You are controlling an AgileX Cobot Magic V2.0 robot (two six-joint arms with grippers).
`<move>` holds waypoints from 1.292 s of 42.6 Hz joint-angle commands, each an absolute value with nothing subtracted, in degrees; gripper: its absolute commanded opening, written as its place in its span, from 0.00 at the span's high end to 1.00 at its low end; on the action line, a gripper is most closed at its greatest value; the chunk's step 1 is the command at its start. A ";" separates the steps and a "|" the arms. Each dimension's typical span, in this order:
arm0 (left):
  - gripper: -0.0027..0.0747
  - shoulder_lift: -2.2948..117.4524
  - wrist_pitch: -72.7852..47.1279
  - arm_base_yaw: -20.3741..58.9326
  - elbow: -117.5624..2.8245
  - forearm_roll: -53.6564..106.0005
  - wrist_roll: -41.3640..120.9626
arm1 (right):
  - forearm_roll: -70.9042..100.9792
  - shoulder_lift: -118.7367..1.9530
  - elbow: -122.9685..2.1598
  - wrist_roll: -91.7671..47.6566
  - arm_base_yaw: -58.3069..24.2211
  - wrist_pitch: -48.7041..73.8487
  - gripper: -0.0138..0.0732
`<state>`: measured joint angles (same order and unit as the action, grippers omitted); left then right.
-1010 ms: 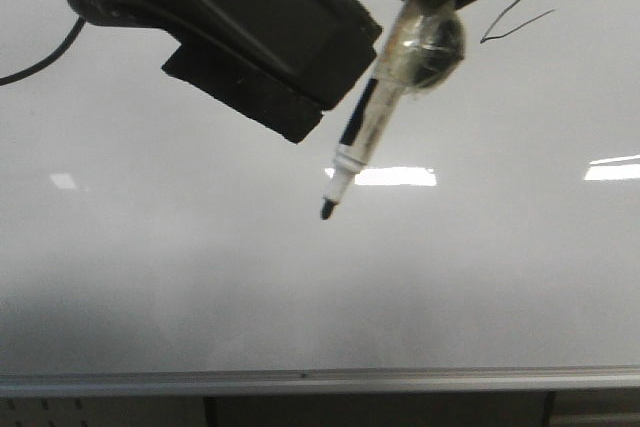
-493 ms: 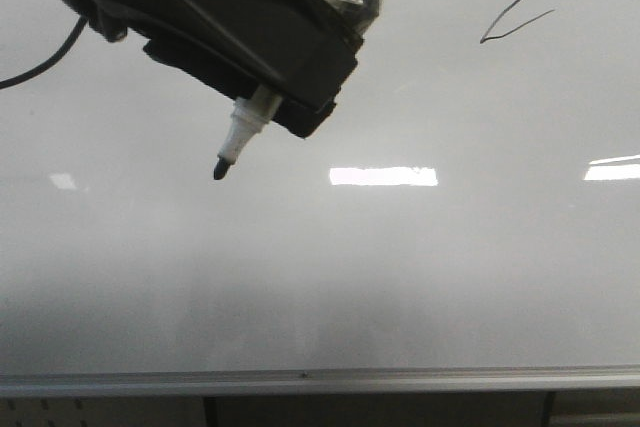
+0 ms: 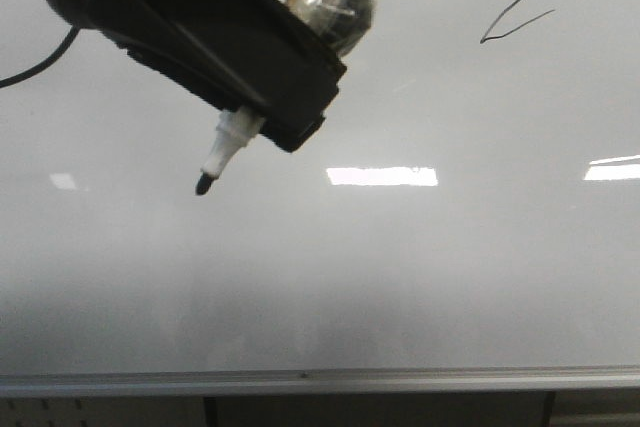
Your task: Write number 2 on whiteboard
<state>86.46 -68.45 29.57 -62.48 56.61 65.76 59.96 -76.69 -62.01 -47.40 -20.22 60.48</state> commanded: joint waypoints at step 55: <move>0.99 92.45 -41.79 -10.71 -81.14 20.32 17.79 | 60.04 -33.29 -20.68 -45.47 -19.79 11.37 0.96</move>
<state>91.96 -40.28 -10.75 -75.91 19.18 18.23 58.62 -33.40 -19.13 -45.45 -20.11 13.92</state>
